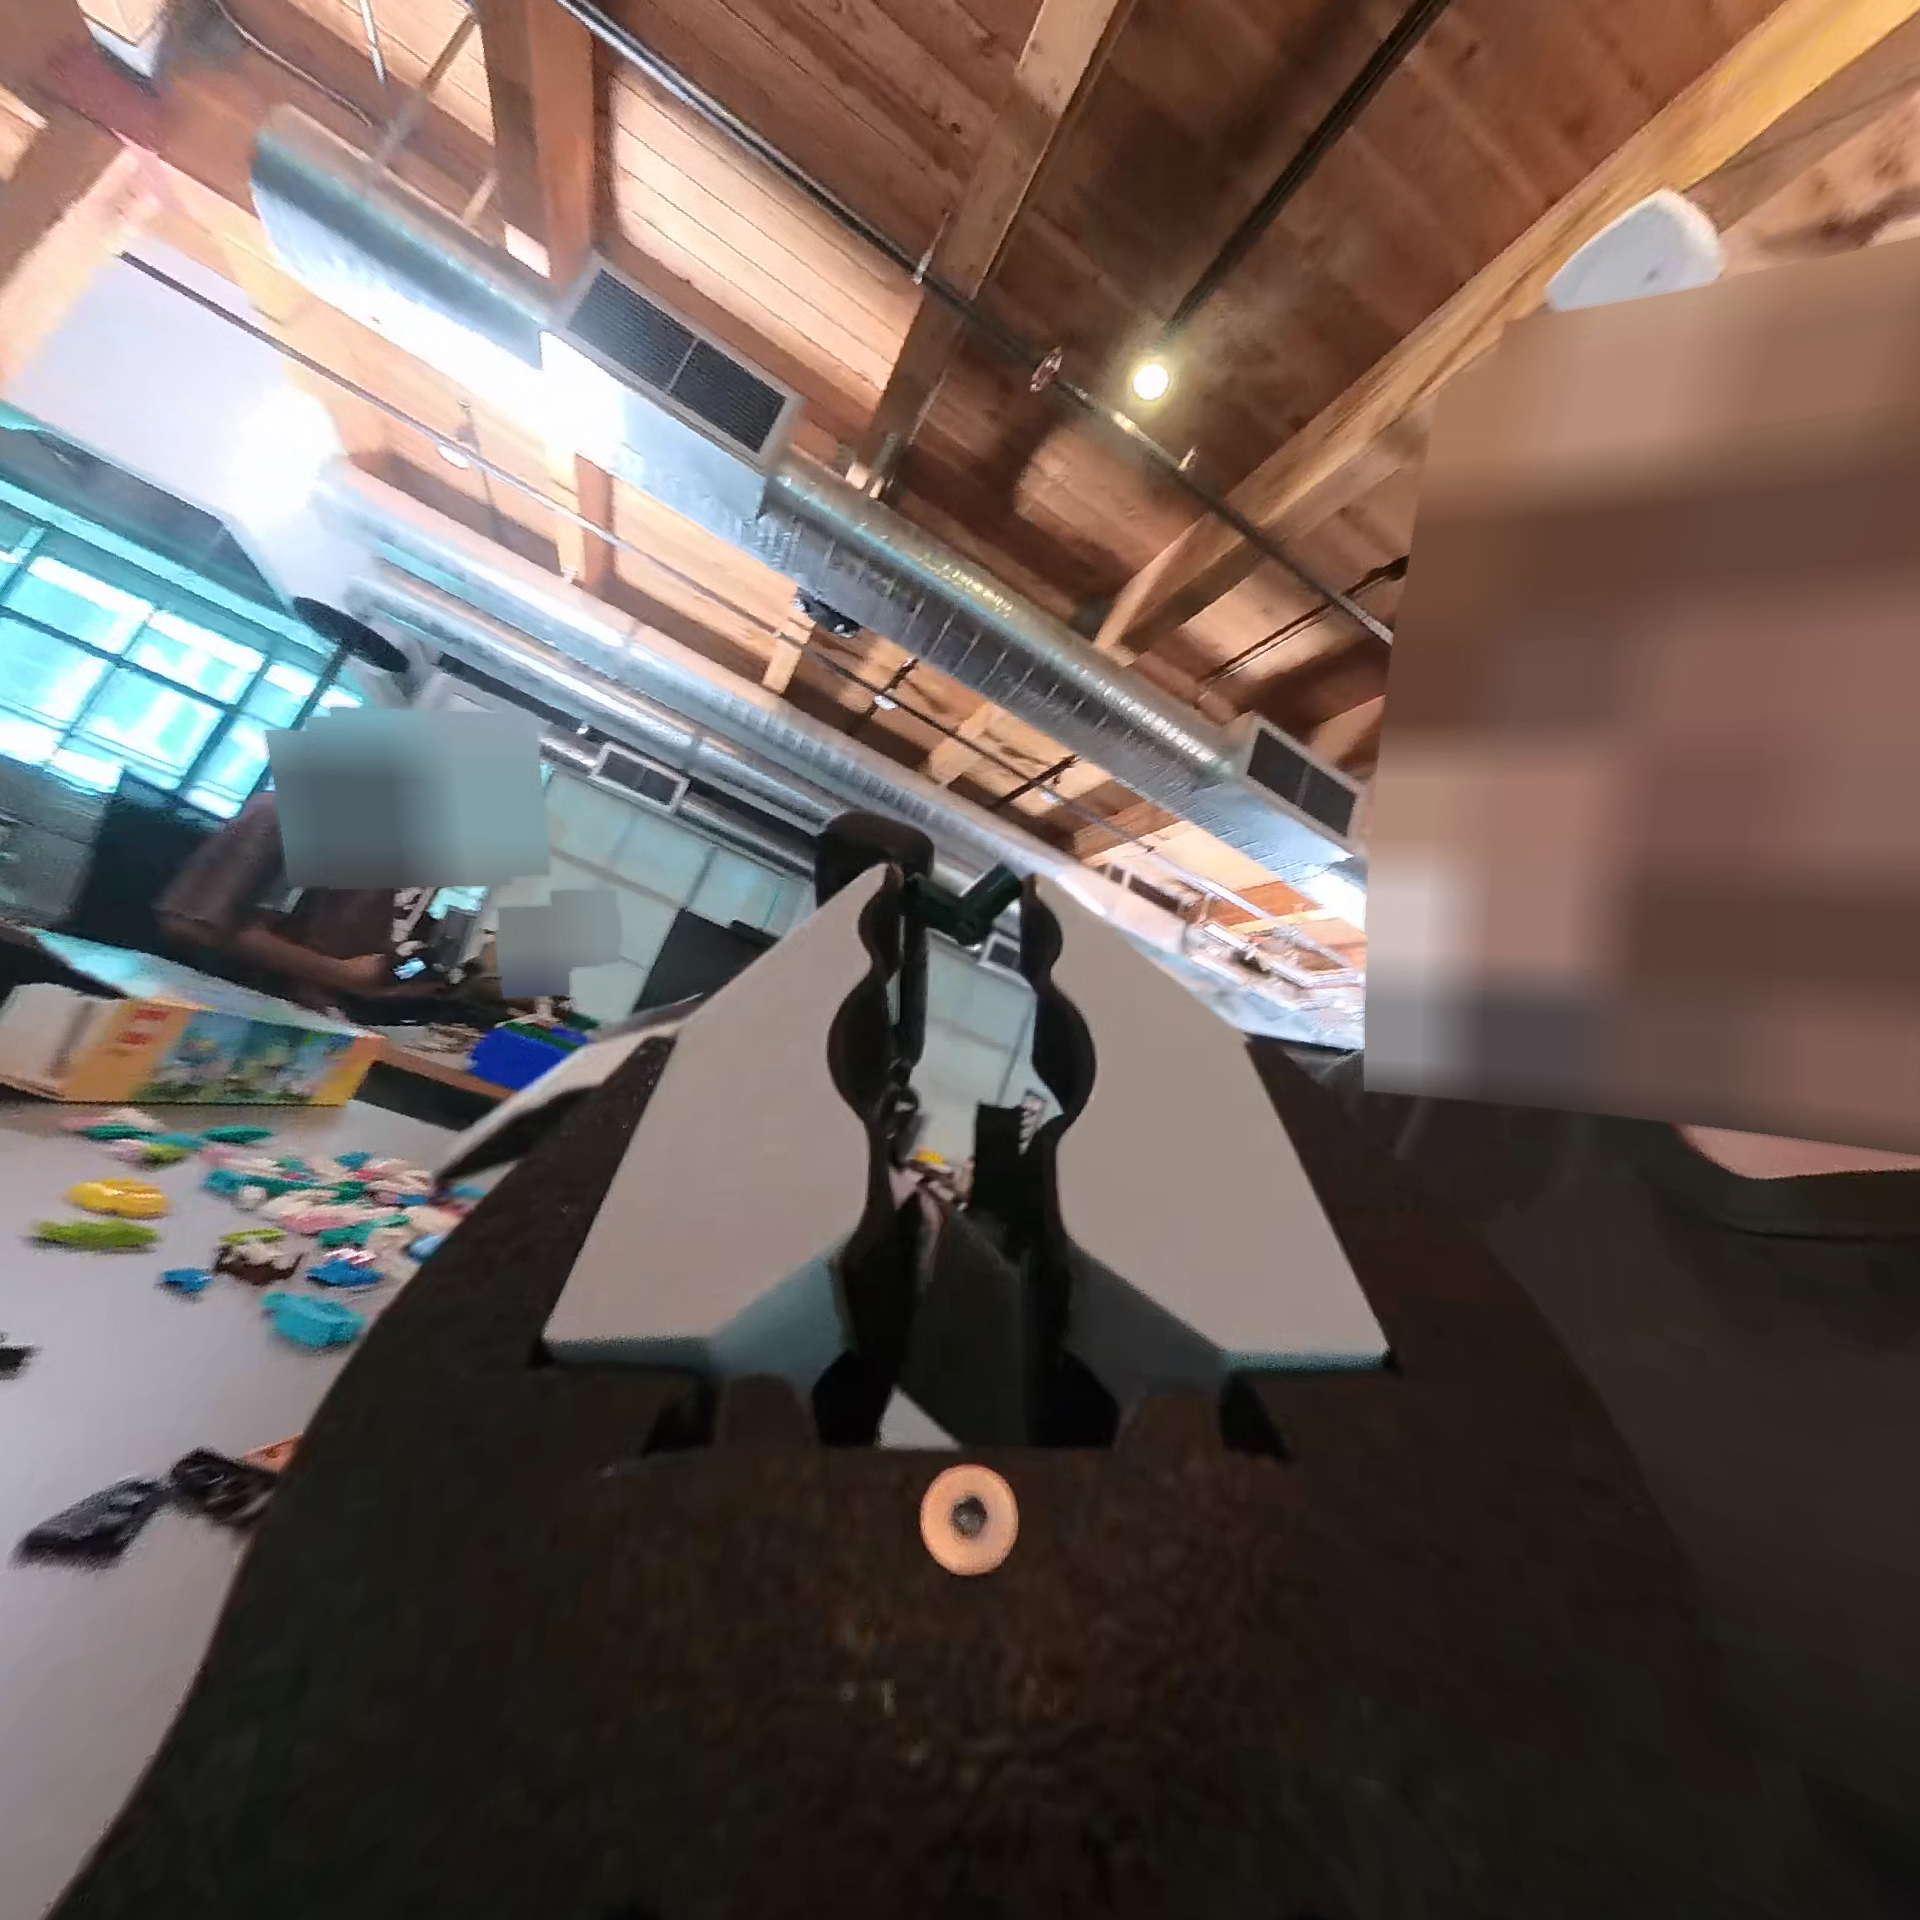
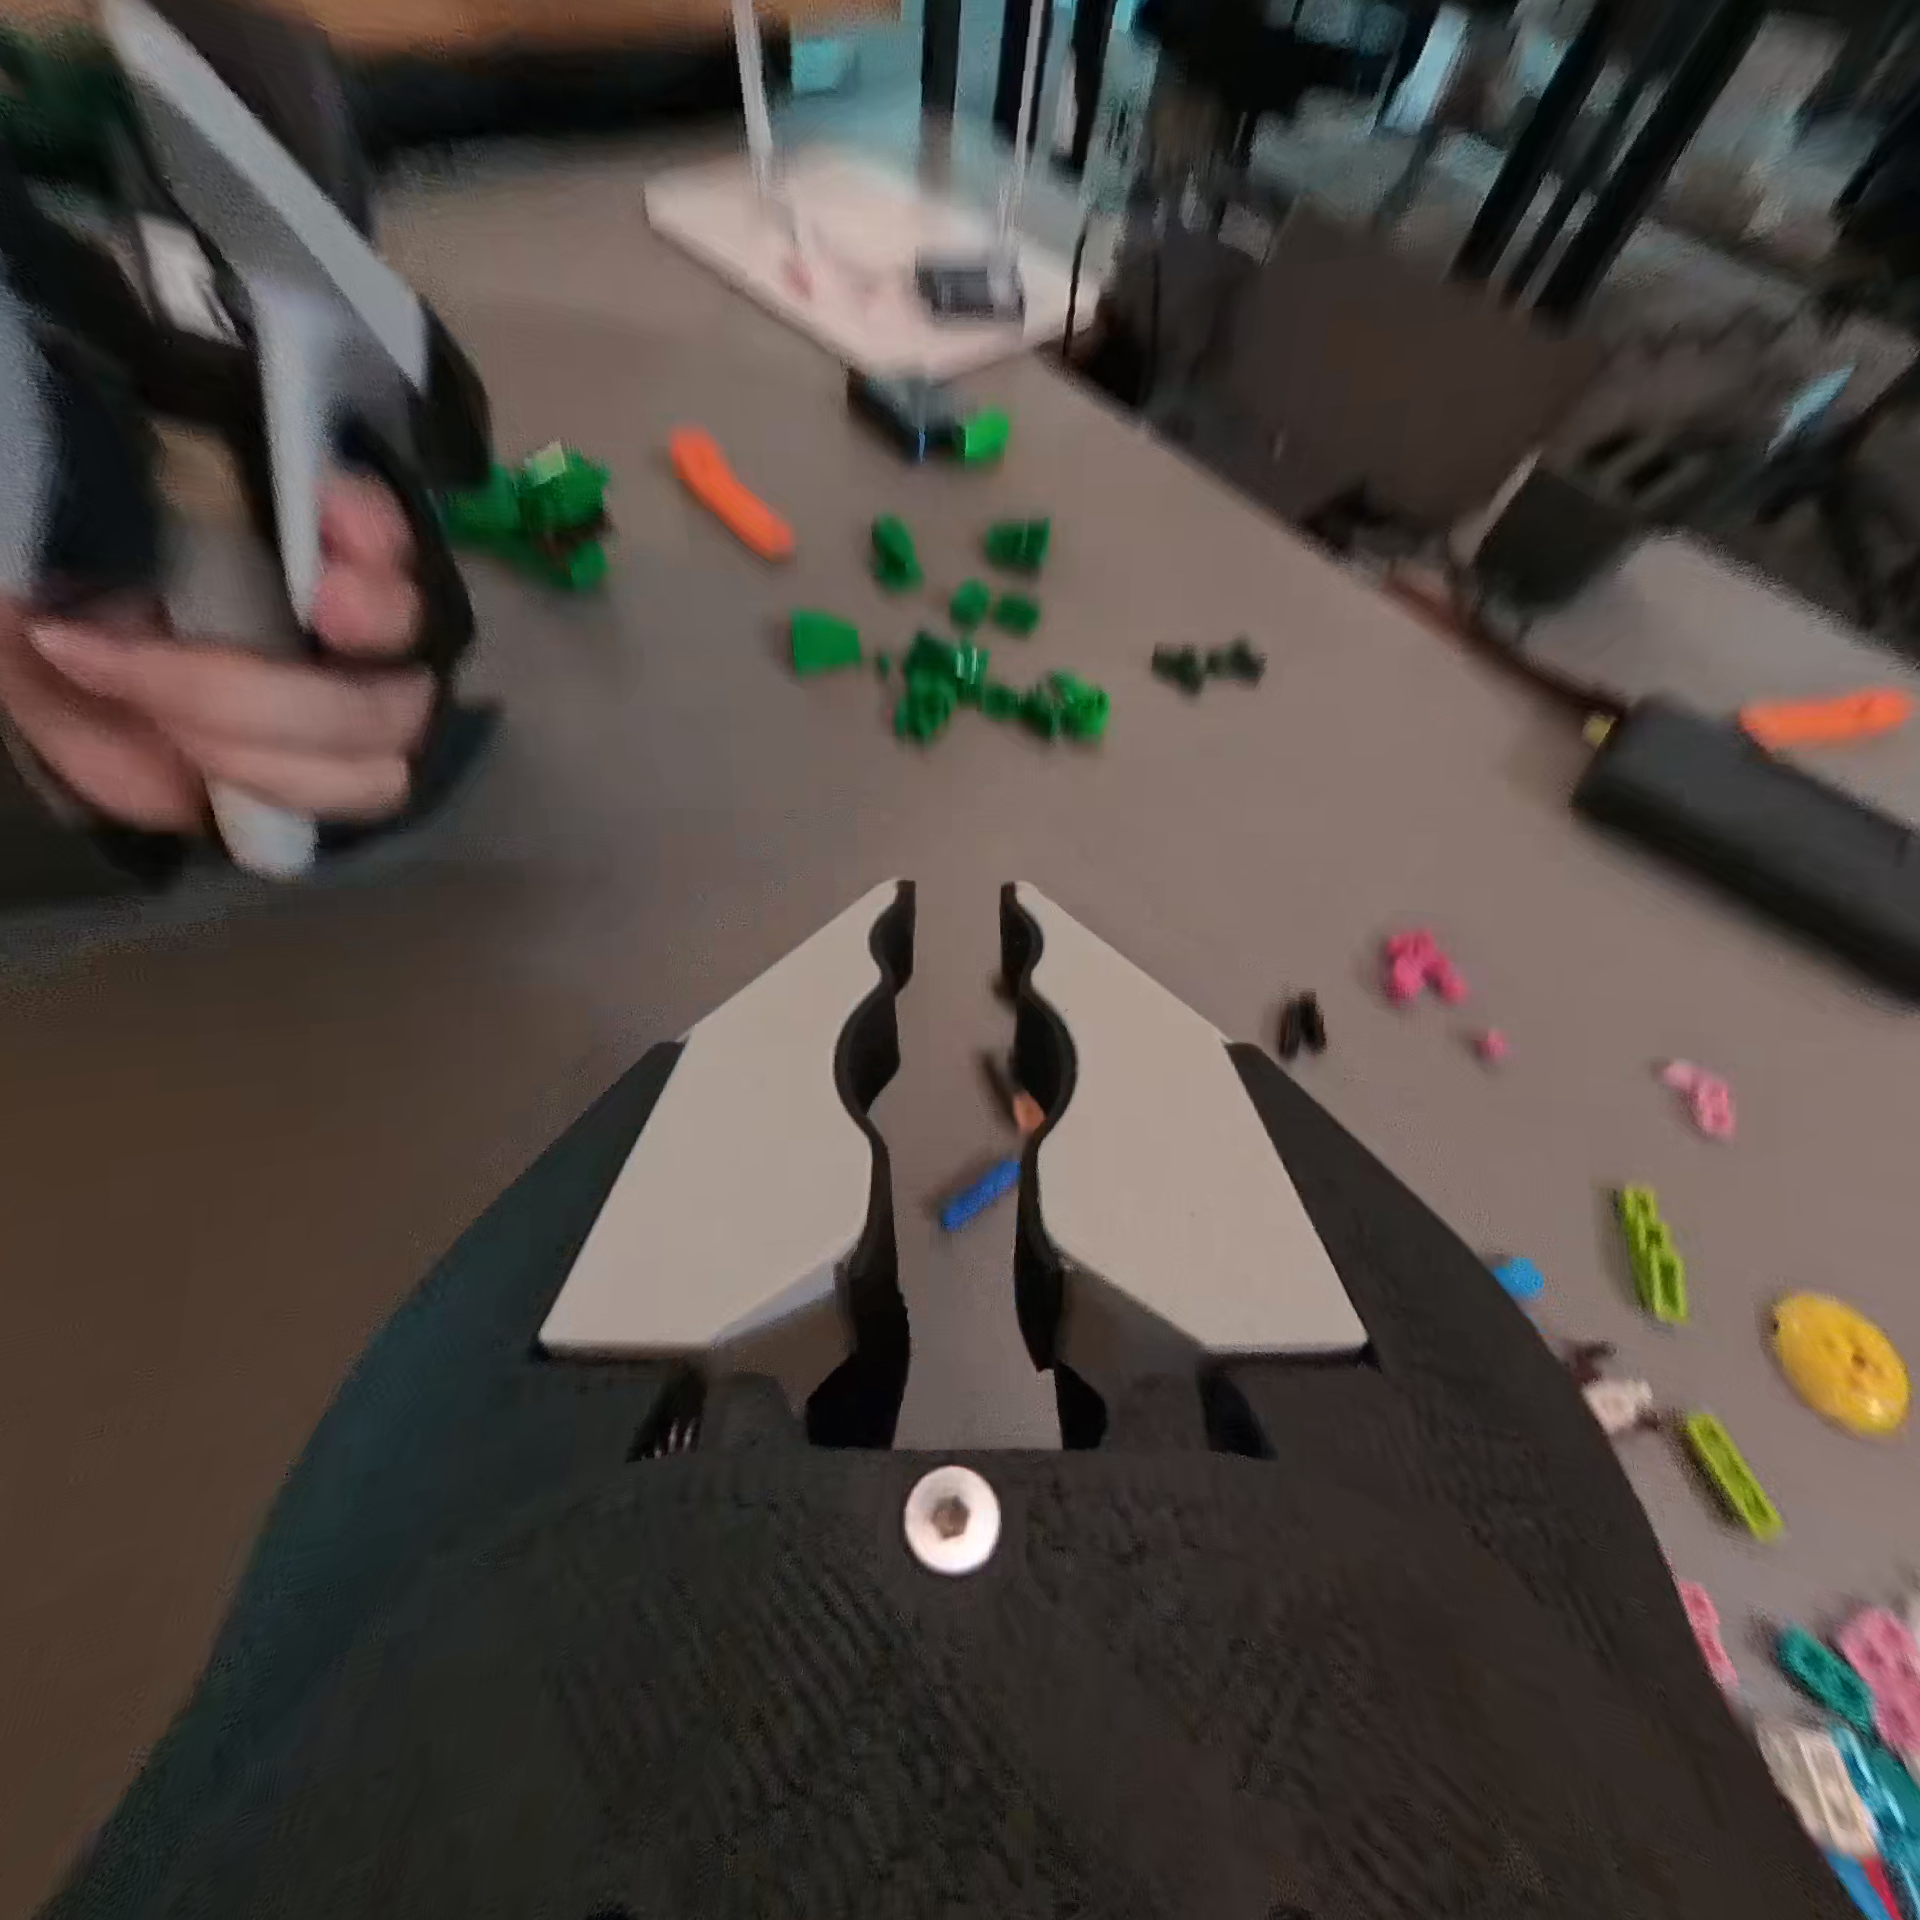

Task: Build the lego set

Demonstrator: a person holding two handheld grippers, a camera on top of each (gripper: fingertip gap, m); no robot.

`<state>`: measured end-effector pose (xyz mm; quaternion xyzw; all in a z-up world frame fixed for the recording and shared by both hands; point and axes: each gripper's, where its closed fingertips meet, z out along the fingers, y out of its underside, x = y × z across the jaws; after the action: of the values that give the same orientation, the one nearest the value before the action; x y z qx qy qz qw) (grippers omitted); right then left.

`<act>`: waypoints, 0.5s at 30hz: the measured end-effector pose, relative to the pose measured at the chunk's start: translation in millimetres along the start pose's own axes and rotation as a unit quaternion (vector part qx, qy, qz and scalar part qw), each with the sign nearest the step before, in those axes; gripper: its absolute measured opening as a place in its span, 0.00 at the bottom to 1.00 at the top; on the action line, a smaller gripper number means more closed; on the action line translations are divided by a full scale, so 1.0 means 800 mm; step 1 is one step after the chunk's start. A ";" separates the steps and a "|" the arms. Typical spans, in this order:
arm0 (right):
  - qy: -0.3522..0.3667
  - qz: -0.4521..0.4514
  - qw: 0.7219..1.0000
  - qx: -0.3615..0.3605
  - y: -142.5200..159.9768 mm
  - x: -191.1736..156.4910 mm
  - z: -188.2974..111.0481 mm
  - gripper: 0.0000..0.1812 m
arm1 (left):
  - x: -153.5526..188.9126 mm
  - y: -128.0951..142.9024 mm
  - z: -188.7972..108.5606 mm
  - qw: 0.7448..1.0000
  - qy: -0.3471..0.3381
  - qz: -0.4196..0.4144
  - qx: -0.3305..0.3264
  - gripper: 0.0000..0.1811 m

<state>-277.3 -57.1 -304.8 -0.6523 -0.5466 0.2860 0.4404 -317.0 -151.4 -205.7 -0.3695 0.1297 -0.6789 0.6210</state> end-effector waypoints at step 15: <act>-0.036 0.171 0.957 -0.232 0.120 0.004 -0.007 0.09 | -0.023 0.015 -0.005 0.991 -0.074 0.086 -0.069 0.11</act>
<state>-227.4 -56.9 -387.0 -0.8097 -0.4936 0.2455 0.2013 -311.5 -137.9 -222.8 -0.4486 0.1615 -0.5828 0.6580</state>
